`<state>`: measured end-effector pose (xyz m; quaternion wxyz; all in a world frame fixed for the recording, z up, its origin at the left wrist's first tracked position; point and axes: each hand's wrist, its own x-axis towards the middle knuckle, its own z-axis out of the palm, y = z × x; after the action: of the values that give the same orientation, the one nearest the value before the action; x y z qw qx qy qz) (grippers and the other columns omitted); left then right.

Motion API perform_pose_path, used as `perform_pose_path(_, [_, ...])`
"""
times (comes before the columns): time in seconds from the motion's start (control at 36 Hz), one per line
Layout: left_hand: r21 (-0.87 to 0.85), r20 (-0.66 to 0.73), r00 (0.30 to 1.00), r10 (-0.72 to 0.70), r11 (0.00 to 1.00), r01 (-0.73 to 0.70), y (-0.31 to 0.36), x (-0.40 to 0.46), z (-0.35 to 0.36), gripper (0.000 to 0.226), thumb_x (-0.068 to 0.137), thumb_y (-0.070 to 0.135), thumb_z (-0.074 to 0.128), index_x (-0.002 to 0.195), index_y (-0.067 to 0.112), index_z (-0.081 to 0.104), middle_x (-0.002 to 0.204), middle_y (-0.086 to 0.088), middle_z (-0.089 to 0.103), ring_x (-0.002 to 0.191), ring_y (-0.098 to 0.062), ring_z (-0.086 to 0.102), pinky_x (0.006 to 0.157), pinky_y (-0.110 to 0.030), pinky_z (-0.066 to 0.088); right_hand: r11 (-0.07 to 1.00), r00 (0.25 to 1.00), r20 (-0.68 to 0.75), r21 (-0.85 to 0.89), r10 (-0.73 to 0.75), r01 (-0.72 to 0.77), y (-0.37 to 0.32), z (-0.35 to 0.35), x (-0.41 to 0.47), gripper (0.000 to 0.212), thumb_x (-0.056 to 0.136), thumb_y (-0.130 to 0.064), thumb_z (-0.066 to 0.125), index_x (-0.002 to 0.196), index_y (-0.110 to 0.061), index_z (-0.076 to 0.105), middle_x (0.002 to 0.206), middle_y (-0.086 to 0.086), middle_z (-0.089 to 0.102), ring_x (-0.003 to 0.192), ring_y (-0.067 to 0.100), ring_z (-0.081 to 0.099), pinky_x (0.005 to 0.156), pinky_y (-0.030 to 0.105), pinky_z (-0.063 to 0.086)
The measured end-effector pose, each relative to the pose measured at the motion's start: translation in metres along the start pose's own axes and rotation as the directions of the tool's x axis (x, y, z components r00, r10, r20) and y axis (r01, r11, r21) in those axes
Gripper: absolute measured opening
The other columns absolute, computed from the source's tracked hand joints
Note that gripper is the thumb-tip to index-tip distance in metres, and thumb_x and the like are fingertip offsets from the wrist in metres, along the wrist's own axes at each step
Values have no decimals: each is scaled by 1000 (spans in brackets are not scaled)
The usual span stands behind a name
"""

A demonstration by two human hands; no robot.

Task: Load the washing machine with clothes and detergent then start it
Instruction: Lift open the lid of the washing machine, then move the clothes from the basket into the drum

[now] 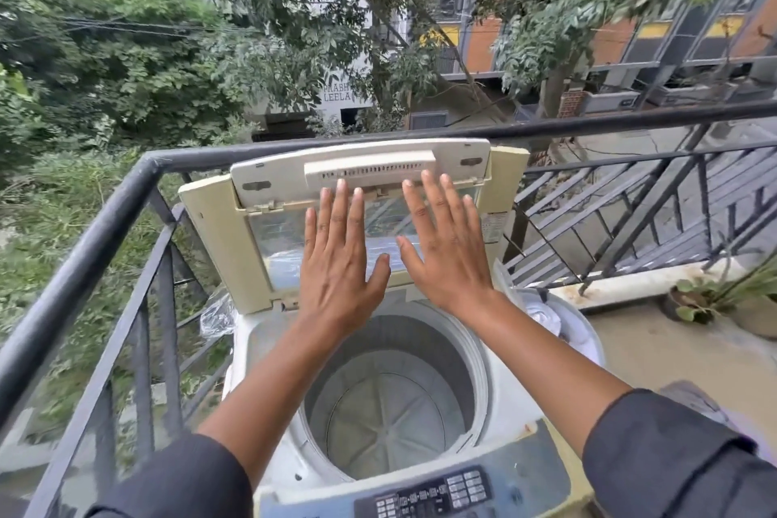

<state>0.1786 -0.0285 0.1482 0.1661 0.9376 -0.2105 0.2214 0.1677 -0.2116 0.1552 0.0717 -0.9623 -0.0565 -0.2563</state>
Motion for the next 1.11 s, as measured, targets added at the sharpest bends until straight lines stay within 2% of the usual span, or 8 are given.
perform_pose_path(0.11, [-66, 72, 996, 42, 997, -38, -3, -26, 17, 87, 100, 47, 46, 168, 13, 5, 177, -8, -4, 163, -26, -9, 132, -51, 6, 996, 997, 17, -33, 80, -79, 5, 3, -29, 76, 102, -45, 51, 166, -23, 16, 174, 8, 9, 161, 31, 9, 124, 59, 19])
perform_pose_path(0.28, [-129, 261, 959, 114, 988, -83, -2, -59, 45, 76, 104, 49, 33, 169, 16, 11, 177, -10, 2, 163, -28, -6, 132, -50, 2, 973, 974, 40, -74, 223, -219, 9, 6, -86, 73, 100, -43, 54, 164, -22, 25, 172, 10, 20, 158, 33, 18, 123, 57, 23])
perform_pose_path(0.42, [-162, 378, 911, 163, 981, -109, 12, -73, 65, 76, 105, 57, 19, 169, 17, 10, 177, -9, -1, 163, -26, -9, 132, -46, -2, 936, 929, 133, -118, 346, -331, 18, 7, -129, 69, 101, -46, 42, 164, -23, 25, 172, 8, 20, 158, 32, 17, 124, 56, 23])
perform_pose_path(0.53, [-219, 408, 890, 203, 968, -121, 32, -71, 72, 75, 105, 58, 17, 169, 18, 9, 177, -9, 0, 163, -27, -8, 133, -46, -1, 910, 893, 181, -138, 412, -392, 32, 5, -147, 67, 101, -48, 37, 163, -23, 27, 171, 8, 22, 158, 32, 18, 122, 58, 25])
perform_pose_path(0.67, [-258, 430, 870, 241, 956, -137, 62, -54, 82, 72, 108, 55, 21, 169, 21, 2, 177, -6, 0, 163, -26, -9, 133, -44, -4, 895, 875, 195, -148, 444, -421, 59, 0, -155, 63, 103, -47, 35, 161, -23, 30, 170, 8, 26, 157, 31, 20, 123, 57, 24])
perform_pose_path(0.89, [-319, 481, 845, 233, 944, -79, 126, -11, 128, 72, 107, 57, 19, 169, 21, 10, 176, -4, 10, 164, -24, -1, 133, -43, 4, 894, 863, 234, -98, 447, -436, 143, 14, -151, 61, 103, -46, 41, 158, -22, 34, 165, 7, 35, 155, 30, 27, 122, 55, 28])
perform_pose_path(1.0, [-356, 523, 821, 228, 934, -32, 167, 9, 159, 70, 108, 56, 22, 168, 19, 17, 175, -5, 17, 164, -23, 6, 133, -39, 5, 895, 835, 336, -61, 435, -441, 203, 37, -158, 61, 103, -46, 39, 159, -22, 35, 165, 7, 36, 154, 31, 29, 121, 53, 29])
perform_pose_path(1.11, [-312, 594, 774, 218, 950, -28, 205, 28, 202, 75, 106, 60, 13, 168, 19, 16, 175, -2, 18, 163, -19, 7, 133, -39, 8, 888, 796, 435, -16, 421, -460, 260, 68, -176, 60, 105, -45, 40, 160, -23, 32, 167, 6, 33, 153, 31, 30, 120, 54, 32])
